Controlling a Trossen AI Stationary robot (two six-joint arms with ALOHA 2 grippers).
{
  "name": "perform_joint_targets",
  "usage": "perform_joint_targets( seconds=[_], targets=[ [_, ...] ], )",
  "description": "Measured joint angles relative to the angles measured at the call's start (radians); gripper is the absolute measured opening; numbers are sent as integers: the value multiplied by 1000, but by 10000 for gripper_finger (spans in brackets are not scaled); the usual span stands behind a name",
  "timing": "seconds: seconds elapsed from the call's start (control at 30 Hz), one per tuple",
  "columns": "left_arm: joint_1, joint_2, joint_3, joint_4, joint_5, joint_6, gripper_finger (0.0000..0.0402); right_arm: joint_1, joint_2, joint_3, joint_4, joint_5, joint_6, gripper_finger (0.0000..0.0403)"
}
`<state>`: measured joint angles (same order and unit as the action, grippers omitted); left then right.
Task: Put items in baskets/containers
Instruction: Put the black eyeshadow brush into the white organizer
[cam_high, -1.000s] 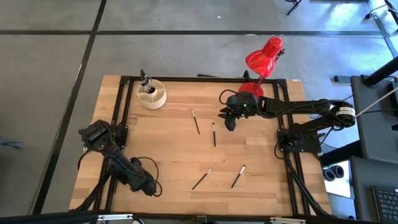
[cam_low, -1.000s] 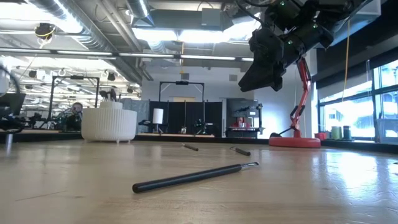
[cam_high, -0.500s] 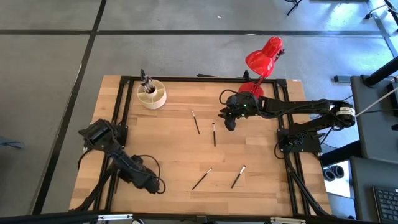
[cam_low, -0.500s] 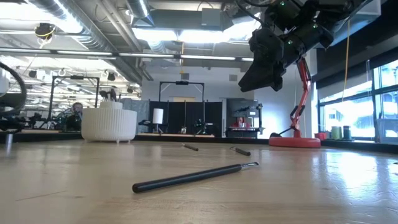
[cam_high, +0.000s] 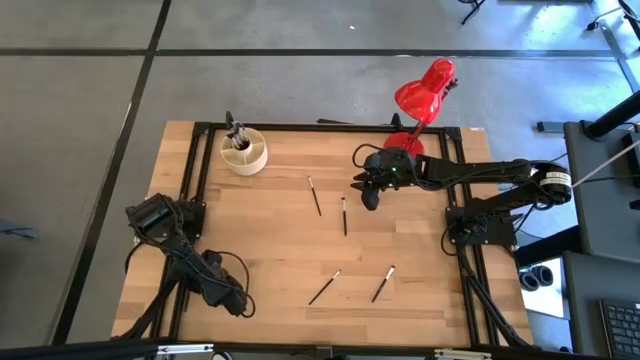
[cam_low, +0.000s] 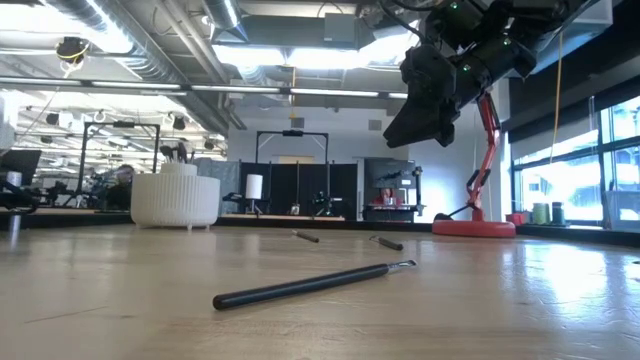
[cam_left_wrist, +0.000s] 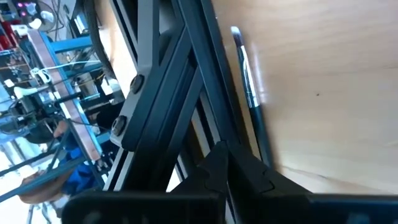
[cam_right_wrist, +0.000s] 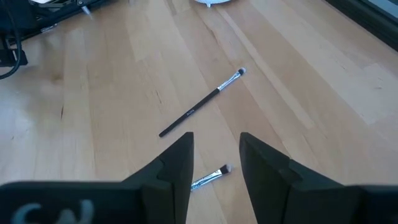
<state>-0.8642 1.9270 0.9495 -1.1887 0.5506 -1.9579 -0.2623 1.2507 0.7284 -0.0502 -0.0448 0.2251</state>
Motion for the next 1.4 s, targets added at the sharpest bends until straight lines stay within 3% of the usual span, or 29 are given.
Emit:
perform_joint_targets(
  seconds=[0.13, 0.3, 0.7, 1.07, 1.4],
  targets=[
    [11, 4, 22, -19, -17, -2, 3, 0, 0, 0, 0, 0, 1, 129],
    [22, 4, 54, -69, -113, -23, 3, 0, 0, 0, 0, 0, 3, 129],
    [-19, 4, 53, -48, -110, -64, 3, 0, 0, 0, 0, 0, 1, 129],
    [-95, -5, -28, 100, -76, -142, 3, 0, 0, 0, 0, 0, -1, 129],
    [-5, 1, -8, 87, -156, -88, 3, 0, 0, 0, 0, 0, 0, 129]
  ],
)
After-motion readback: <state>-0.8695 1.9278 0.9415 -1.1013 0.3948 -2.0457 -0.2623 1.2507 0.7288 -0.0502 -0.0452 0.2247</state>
